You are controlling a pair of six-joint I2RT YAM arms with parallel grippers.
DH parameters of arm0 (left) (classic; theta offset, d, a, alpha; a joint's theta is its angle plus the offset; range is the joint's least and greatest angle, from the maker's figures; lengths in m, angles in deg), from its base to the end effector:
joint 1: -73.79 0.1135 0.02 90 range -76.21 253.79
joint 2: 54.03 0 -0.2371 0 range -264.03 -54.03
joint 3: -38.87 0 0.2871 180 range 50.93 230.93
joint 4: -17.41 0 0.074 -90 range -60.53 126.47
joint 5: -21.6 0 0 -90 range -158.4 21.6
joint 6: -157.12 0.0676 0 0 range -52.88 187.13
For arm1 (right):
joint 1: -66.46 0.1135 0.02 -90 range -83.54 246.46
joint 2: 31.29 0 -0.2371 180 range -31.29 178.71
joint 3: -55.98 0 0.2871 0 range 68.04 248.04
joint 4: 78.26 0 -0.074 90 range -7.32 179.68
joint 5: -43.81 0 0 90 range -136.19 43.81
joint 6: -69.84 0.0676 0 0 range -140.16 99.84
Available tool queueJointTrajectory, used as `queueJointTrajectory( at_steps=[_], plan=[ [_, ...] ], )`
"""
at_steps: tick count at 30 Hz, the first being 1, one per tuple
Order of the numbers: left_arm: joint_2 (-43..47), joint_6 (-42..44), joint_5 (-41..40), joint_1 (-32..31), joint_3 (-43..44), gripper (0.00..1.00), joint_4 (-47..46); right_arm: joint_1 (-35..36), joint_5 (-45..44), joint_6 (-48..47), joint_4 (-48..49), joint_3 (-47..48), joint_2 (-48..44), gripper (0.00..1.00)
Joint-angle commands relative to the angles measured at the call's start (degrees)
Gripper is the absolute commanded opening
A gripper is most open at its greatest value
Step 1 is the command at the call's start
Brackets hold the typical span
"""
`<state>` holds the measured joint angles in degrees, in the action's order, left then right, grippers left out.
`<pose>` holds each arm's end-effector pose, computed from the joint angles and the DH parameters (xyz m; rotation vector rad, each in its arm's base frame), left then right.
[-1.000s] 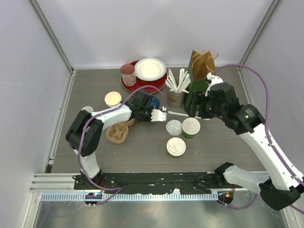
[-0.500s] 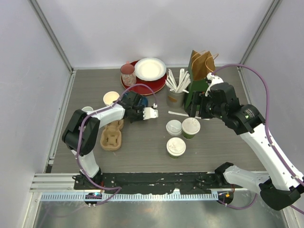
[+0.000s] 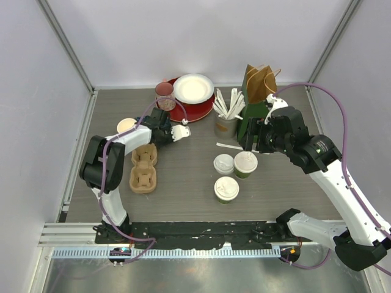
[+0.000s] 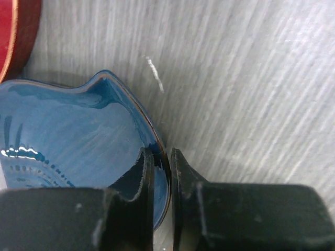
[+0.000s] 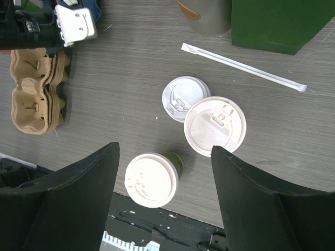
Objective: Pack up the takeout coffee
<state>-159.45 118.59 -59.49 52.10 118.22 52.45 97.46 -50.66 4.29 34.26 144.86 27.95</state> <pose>0.3761 -0.1609 0.0926 1.6009 2.0691 -0.0238 0.2255 0.1294 0.3725 -0.0862 2.2638 0.4375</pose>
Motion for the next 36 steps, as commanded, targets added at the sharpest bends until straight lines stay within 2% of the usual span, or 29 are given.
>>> queueJointTrajectory(
  at_steps=[1, 4, 7, 13, 17, 20, 25, 28, 31, 32, 36],
  plan=[
    [-2.9, -2.0, 3.0, 0.8, 1.0, 0.28, -0.5, 0.1, -2.3, 1.3, 0.0, 2.7, -0.3, 0.76],
    [-0.8, -3.6, 5.1, 0.8, 1.4, 0.47, 0.6, 0.0, -4.9, 2.4, -1.2, 3.9, 0.5, 0.77],
    [2.7, -6.2, 9.0, 0.8, 2.9, 0.55, 3.7, 0.1, -8.2, 2.5, -2.0, 6.0, 1.9, 0.78],
    [10.1, -11.2, 20.6, 0.8, 7.1, 0.61, 13.5, -0.4, -10.9, 0.3, -2.2, 12.2, 6.1, 0.8],
    [13.7, -16.3, 27.2, 0.7, 10.6, 0.63, 20.3, -0.3, -5.0, -3.9, -3.2, 15.6, 10.1, 0.8],
    [17.0, -20.8, 29.8, 0.8, 11.6, 0.64, 24.0, -0.2, -1.6, -5.5, -3.8, 14.4, 11.7, 0.8],
    [20.8, -33.0, 27.1, 0.8, 13.7, 0.64, 27.1, -0.2, -6.1, -7.6, -4.3, 20.4, 13.9, 0.8],
    [23.0, -36.7, 23.4, 0.7, 15.2, 0.64, 28.4, -0.2, -11.1, -8.9, -5.5, 29.1, 18.8, 0.79],
    [24.7, -40.1, 19.4, 0.8, 15.7, 0.64, 29.1, -0.4, -16.7, -11.3, -6.1, 37.2, 25.3, 0.73],
    [25.3, -41.5, 18.5, 0.7, 15.7, 0.65, 29.2, -0.7, -18.2, -12.7, -6.2, 40.3, 27.0, 0.67],
    [27.6, -43.6, 17.1, 0.8, 14.8, 0.65, 30.1, -4.1, -20.8, -14.3, -9.2, 48.0, 38.4, 0.65]
  ],
)
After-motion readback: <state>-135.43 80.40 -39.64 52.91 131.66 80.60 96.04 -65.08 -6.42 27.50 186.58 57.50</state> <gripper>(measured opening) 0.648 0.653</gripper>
